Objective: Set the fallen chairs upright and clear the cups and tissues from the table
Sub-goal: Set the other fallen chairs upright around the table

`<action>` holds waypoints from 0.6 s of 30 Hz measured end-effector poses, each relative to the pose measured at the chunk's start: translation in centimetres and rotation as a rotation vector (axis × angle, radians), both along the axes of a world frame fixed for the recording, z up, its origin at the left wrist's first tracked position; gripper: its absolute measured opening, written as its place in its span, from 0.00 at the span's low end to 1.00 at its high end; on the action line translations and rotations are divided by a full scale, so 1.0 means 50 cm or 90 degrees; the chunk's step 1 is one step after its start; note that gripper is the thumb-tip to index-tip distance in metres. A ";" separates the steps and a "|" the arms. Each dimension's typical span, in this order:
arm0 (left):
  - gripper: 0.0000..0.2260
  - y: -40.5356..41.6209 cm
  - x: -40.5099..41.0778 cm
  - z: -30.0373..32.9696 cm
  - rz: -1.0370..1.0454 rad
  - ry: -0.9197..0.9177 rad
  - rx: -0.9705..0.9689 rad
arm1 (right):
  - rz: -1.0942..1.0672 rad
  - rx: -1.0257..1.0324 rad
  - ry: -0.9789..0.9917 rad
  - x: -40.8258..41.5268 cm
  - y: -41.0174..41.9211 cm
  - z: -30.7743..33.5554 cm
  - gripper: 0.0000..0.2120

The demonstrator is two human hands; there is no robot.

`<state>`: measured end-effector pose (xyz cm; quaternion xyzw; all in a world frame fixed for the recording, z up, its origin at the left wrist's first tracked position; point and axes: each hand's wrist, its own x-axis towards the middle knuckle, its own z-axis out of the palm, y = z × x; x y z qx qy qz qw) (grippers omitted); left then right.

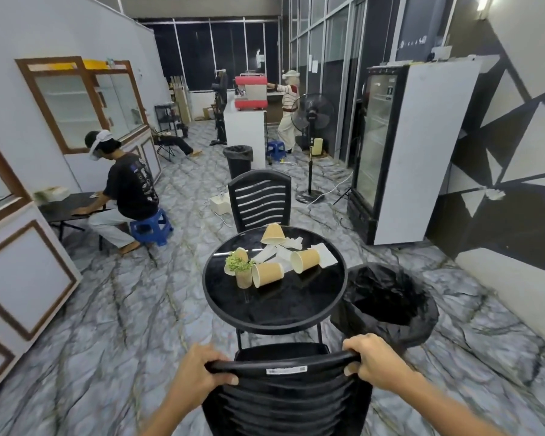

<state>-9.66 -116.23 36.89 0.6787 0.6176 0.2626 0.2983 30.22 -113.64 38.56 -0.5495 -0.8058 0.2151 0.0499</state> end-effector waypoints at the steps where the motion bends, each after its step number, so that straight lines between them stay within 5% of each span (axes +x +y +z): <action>1: 0.11 -0.004 0.002 0.002 -0.009 0.003 -0.007 | -0.001 -0.004 0.003 0.002 -0.003 -0.002 0.20; 7: 0.21 -0.038 -0.008 -0.002 -0.009 0.033 -0.124 | 0.004 -0.030 -0.019 0.011 -0.052 -0.034 0.18; 18: 0.24 -0.169 -0.019 -0.072 -0.022 0.013 -0.171 | -0.034 -0.026 -0.065 -0.005 -0.205 -0.079 0.05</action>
